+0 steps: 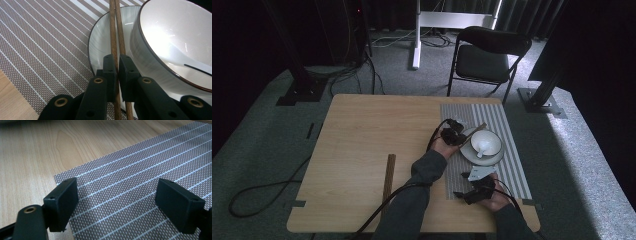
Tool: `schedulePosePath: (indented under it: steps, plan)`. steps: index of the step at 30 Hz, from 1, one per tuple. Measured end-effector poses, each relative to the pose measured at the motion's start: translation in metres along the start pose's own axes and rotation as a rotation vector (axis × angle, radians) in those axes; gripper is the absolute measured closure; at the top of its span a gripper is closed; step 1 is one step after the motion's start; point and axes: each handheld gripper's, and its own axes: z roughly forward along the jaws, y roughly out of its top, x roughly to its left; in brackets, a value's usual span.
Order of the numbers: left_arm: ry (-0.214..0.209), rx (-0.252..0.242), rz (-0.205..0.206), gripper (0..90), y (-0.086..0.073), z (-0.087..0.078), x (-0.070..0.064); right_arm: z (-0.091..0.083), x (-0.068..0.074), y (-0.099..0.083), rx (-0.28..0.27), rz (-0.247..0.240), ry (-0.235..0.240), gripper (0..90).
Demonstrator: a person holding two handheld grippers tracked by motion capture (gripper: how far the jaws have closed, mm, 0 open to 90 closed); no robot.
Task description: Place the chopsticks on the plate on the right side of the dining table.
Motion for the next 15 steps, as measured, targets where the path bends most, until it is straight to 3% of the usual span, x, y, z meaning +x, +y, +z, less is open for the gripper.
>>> schedulePosePath:
  steps: [9, 15]
  plan:
    - [-0.011, -0.011, -0.005, 82.1, 0.000, -0.002, -0.001, 0.000, 0.000, 0.000, 0.000, 0.000, 0.000, 17.9]
    - [-0.008, -0.031, -0.004, 77.3, 0.001, -0.013, 0.000, 0.000, 0.000, 0.000, 0.000, 0.000, 0.000, 17.9]
